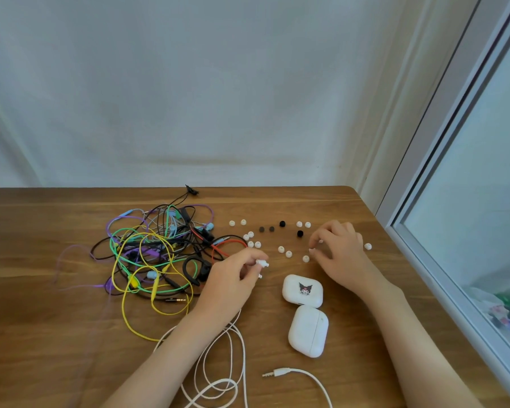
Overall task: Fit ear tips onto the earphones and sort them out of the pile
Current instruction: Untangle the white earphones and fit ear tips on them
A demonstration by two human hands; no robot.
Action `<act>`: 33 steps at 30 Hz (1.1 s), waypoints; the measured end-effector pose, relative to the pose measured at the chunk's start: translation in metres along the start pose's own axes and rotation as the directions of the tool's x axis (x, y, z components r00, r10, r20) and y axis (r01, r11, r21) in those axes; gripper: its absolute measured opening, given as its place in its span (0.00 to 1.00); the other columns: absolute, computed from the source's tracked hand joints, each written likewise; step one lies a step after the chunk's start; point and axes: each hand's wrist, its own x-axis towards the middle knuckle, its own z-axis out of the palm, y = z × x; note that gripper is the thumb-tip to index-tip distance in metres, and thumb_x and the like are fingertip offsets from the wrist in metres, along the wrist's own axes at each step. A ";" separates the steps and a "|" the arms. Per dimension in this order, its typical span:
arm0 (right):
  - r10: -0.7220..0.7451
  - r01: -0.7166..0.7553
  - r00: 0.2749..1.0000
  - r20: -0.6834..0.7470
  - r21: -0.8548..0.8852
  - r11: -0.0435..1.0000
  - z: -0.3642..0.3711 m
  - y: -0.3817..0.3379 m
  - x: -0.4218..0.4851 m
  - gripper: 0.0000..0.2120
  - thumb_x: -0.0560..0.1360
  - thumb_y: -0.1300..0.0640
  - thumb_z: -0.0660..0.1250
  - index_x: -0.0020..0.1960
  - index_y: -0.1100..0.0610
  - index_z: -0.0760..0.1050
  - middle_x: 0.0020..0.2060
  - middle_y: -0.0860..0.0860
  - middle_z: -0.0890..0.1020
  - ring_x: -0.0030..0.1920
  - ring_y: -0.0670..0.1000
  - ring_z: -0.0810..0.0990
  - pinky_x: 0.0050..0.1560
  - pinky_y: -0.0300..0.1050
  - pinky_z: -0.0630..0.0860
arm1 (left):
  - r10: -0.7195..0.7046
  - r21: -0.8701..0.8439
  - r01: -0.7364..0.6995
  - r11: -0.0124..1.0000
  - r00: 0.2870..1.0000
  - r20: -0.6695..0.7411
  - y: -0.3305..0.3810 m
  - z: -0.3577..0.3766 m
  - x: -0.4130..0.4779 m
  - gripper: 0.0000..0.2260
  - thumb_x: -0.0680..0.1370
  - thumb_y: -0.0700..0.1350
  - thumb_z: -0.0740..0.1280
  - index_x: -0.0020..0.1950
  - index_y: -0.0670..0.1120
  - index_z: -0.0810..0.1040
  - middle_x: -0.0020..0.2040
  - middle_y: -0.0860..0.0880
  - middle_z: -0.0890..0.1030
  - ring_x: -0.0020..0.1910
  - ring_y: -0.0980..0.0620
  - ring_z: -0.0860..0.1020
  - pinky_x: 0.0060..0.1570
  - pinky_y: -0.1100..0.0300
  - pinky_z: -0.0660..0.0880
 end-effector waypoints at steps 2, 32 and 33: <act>-0.016 0.016 0.999 0.027 0.011 1.000 0.000 -0.003 0.000 0.06 0.75 0.55 0.69 0.44 0.47 0.72 0.50 0.41 0.68 0.53 0.43 0.60 0.54 0.39 0.53 | -0.024 -0.064 0.024 0.998 1.000 -0.001 0.001 0.000 0.000 0.08 0.79 0.43 0.64 0.52 0.55 0.79 0.42 0.57 0.81 0.35 0.59 0.79 0.40 0.68 0.74; 0.305 -0.264 0.950 0.066 0.692 0.672 0.017 -0.084 -0.010 0.07 0.79 0.60 0.63 0.45 0.54 0.77 0.40 0.45 0.80 0.41 0.40 0.77 0.42 0.30 0.70 | -0.189 -0.548 0.223 0.806 0.975 0.119 0.006 -0.004 0.009 0.06 0.79 0.39 0.64 0.50 0.48 0.80 0.38 0.53 0.85 0.29 0.59 0.77 0.30 0.68 0.70; 0.301 -0.263 0.952 0.063 0.674 0.690 0.018 -0.083 -0.010 0.07 0.79 0.60 0.62 0.45 0.53 0.77 0.40 0.46 0.79 0.40 0.41 0.76 0.40 0.29 0.70 | -0.196 -0.557 0.228 0.798 0.973 0.119 0.006 -0.004 0.009 0.06 0.79 0.38 0.64 0.50 0.47 0.80 0.38 0.53 0.85 0.29 0.59 0.77 0.30 0.68 0.70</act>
